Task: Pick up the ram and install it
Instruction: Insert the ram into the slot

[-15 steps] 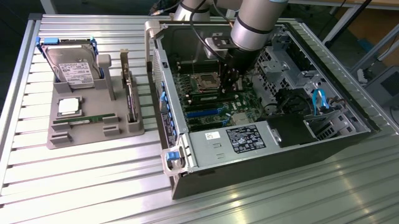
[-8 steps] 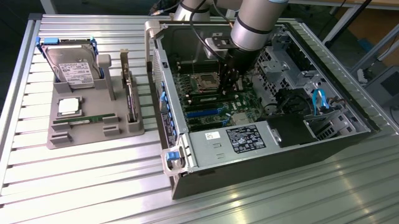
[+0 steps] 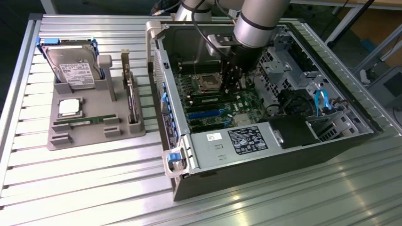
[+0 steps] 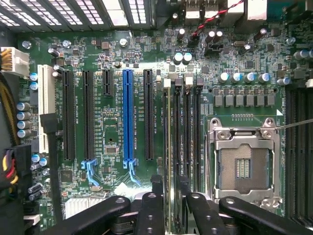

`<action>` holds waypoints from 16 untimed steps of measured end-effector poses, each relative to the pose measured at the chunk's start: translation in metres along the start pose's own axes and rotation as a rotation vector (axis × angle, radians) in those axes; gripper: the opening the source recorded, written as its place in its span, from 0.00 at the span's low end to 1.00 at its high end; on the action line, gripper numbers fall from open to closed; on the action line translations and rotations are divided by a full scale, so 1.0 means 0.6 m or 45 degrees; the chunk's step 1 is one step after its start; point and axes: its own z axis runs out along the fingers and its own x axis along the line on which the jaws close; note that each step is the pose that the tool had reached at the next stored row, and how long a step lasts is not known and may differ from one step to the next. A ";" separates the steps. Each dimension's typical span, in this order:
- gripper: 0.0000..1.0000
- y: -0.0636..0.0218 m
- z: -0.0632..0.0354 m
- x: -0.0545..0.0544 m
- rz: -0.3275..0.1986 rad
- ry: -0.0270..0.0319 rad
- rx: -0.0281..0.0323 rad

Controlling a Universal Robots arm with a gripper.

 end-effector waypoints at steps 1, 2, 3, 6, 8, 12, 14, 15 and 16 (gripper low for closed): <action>0.25 0.000 -0.004 0.000 0.000 0.0000 -0.0001; 0.25 0.000 -0.010 0.000 0.000 0.0002 -0.0002; 0.25 0.001 -0.021 0.000 0.000 0.0000 -0.0004; 0.25 0.002 -0.040 0.001 0.000 0.0002 -0.0005; 0.25 0.002 -0.052 0.001 0.000 0.0000 -0.0007; 0.25 0.003 -0.080 0.001 0.000 0.0001 -0.0008; 0.25 0.004 -0.093 0.001 0.000 0.0001 -0.0012; 0.25 0.004 -0.100 0.002 0.000 0.0000 -0.0013; 0.25 0.004 -0.104 0.002 0.000 0.0002 -0.0015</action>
